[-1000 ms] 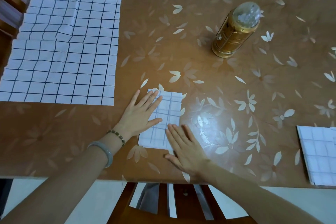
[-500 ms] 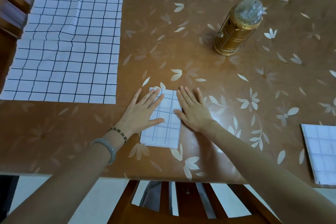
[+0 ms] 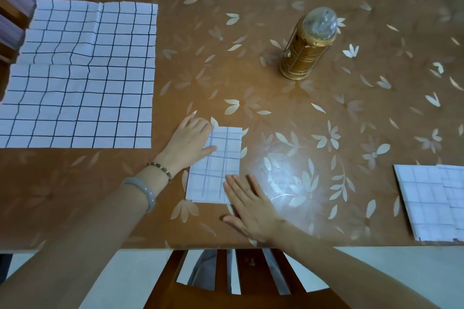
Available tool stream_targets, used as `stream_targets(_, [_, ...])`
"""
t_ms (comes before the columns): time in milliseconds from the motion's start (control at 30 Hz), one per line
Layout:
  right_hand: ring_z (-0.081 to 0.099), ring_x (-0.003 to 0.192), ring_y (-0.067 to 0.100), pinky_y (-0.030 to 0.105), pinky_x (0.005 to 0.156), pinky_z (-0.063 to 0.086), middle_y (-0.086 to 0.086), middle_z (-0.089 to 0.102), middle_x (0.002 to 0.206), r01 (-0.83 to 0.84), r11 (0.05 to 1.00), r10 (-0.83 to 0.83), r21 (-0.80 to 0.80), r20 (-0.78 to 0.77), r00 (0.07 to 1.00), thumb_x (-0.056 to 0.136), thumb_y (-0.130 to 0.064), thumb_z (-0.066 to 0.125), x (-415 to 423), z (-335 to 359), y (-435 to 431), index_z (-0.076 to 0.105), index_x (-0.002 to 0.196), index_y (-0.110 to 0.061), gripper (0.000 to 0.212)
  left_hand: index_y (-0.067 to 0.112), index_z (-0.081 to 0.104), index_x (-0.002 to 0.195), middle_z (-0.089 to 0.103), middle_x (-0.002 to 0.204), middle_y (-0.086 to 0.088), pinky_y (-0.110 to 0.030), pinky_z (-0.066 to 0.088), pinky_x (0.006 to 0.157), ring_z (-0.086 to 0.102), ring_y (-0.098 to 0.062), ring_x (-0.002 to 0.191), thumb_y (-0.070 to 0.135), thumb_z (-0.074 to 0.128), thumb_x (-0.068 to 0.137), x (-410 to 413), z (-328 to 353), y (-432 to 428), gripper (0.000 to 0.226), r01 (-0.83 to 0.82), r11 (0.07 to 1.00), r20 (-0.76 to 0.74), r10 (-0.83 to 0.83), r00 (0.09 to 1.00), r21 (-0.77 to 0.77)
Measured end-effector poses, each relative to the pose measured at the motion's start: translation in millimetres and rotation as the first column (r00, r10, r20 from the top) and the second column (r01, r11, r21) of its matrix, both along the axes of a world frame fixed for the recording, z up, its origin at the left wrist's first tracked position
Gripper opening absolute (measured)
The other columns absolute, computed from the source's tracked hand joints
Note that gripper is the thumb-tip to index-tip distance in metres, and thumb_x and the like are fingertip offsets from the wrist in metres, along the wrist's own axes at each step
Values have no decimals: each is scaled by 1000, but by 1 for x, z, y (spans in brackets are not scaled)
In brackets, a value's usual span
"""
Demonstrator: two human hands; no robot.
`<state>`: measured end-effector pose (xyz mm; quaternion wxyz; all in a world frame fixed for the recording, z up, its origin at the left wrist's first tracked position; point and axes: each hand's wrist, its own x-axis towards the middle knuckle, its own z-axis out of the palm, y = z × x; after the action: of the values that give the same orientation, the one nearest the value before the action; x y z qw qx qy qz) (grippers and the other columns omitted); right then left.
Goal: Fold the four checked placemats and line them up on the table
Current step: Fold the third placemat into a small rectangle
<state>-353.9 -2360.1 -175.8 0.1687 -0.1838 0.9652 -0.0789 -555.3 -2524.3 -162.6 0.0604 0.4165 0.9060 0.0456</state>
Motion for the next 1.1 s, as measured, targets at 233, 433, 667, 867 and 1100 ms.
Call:
stream_targets(233, [31,139,19,43,116,8,6,43,146,289,884,-252,-369,144,957,94,-30,25,-20,29,-5,56,125,-10,48,21,50,126,54,124,4,-44,21,113,49,-17,118,48,70,79,-35,13,28,58,-40,995,230,61,971,-95])
stream_targets(433, [58,110,16,29,98,44,-8,64,111,761,417,-557,-498,521,646,88,-9,50,-41,46,-1,64,119,-15,35,20,59,99,55,99,4,-39,33,95,47,-19,103,46,68,82,-40,21,40,32,9,974,276,56,960,-228])
stream_targets(667, [61,105,12,31,94,49,-2,64,114,833,-3,-592,-554,672,445,67,-15,79,-61,59,27,55,122,-16,61,19,63,70,63,73,0,-30,38,61,56,-17,71,32,75,73,-25,52,45,18,-78,997,643,60,763,0])
stream_targets(867, [66,104,20,44,94,51,2,71,110,886,-40,-350,-461,837,420,57,-20,87,-47,81,63,69,104,-17,50,7,66,75,59,66,5,-26,37,59,50,-1,57,18,79,77,-8,108,67,17,-287,934,718,50,695,213])
stream_targets(1100, [67,93,17,29,76,57,5,70,103,903,-49,-307,-427,867,394,72,-2,76,25,126,156,63,109,-4,39,14,72,87,76,78,0,-34,53,73,70,-15,75,15,70,86,46,135,118,2,-493,849,866,93,492,189])
